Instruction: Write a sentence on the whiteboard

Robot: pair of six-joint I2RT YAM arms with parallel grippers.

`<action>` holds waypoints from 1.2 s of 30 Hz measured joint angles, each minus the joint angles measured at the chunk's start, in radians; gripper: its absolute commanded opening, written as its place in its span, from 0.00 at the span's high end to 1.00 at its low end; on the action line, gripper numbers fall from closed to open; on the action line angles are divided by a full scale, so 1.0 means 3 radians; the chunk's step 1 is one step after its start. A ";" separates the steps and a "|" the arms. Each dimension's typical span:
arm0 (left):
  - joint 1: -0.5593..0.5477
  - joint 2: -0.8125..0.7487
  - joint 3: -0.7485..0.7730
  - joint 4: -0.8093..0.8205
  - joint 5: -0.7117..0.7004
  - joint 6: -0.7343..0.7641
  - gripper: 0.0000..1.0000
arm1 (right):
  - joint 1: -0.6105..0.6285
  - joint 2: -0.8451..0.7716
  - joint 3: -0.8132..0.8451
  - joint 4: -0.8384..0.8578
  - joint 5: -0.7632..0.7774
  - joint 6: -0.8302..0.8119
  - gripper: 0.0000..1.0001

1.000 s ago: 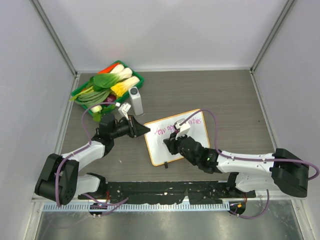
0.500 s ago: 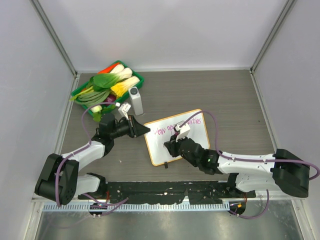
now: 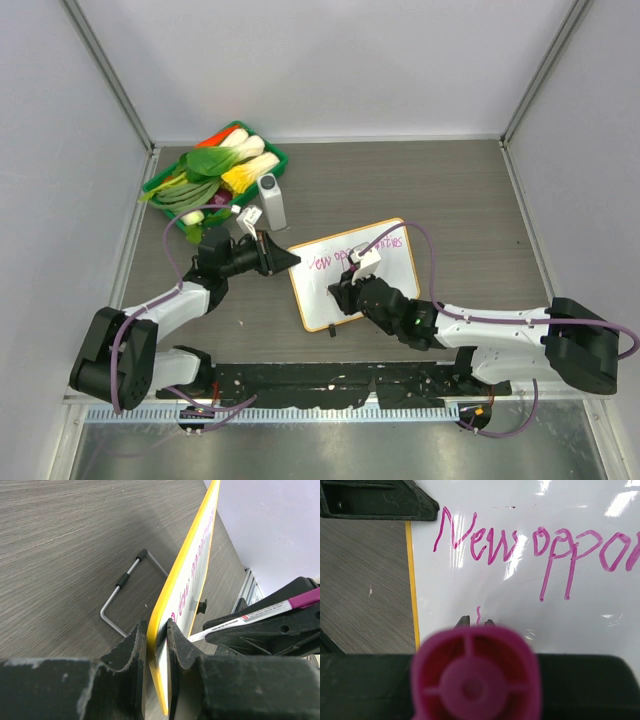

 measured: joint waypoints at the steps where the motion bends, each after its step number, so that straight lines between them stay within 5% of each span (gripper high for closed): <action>1: 0.0001 0.0000 0.0000 0.0000 0.0000 0.0000 1.00 | 0.0000 0.0001 0.0006 -0.0001 0.0015 -0.0003 0.99; 36: 0.0000 -0.0001 0.0000 -0.0004 0.0000 0.0000 1.00 | 0.0000 0.0043 0.0141 -0.0072 0.0292 -0.0062 0.99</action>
